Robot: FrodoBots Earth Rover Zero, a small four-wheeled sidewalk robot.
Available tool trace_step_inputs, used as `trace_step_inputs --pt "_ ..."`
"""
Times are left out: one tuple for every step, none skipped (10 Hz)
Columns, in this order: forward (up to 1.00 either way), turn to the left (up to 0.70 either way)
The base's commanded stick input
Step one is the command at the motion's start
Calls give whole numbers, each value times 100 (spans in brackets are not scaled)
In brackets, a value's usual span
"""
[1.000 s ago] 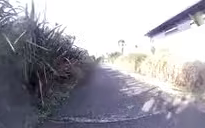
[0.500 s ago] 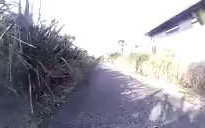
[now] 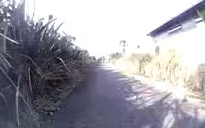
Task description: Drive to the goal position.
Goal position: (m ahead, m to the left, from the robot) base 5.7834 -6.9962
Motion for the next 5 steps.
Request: trace_step_inputs --pt "45 0" --pt "45 0" --pt "45 0" --pt "45 0" --pt "45 0"
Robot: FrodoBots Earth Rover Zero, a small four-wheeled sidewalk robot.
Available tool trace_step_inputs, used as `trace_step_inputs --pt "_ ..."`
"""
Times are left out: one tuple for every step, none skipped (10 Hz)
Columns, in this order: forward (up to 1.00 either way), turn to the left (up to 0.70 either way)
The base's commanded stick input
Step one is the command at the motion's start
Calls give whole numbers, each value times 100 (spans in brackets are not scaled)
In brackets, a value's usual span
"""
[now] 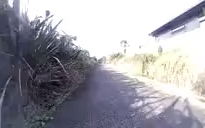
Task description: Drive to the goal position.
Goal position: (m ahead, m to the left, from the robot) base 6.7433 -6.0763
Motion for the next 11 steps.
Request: trace_step_inputs --pt "45 0" --pt "45 0" --pt "45 -27" --pt "45 -27" --pt "45 -27" --pt "45 -27" --pt "45 -27" --pt "45 -27" --pt "45 -27" --pt "45 -27" --pt "45 -27"
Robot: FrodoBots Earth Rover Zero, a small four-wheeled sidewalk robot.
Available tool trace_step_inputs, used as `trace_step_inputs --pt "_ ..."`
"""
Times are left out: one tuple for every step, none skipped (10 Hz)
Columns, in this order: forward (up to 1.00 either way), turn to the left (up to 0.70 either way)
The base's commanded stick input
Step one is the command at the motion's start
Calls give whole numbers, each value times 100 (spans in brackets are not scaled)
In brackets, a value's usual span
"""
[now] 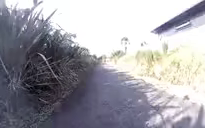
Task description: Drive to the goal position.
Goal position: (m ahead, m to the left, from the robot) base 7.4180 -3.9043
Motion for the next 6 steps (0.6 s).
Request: trace_step_inputs --pt "45 -27" --pt "45 -21" --pt "45 -10" --pt "45 0" --pt "45 0" --pt "45 0"
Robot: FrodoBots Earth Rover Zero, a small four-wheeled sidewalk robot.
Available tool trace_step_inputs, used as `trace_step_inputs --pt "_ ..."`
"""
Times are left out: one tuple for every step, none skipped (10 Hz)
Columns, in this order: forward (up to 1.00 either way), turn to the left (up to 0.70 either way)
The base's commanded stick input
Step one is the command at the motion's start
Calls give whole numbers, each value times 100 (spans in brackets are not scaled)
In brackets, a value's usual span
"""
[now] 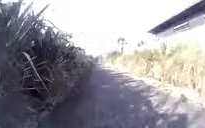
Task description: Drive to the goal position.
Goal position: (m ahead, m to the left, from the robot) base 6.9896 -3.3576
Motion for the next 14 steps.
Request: trace_step_inputs --pt "45 0" --pt "45 0" --pt "45 0" --pt "45 0" --pt "45 0" --pt "45 -27" --pt "45 -27" --pt "45 -26" --pt "45 -21" --pt "45 -16" --pt "45 0" --pt "45 0" --pt "45 -1" --pt "45 -12"
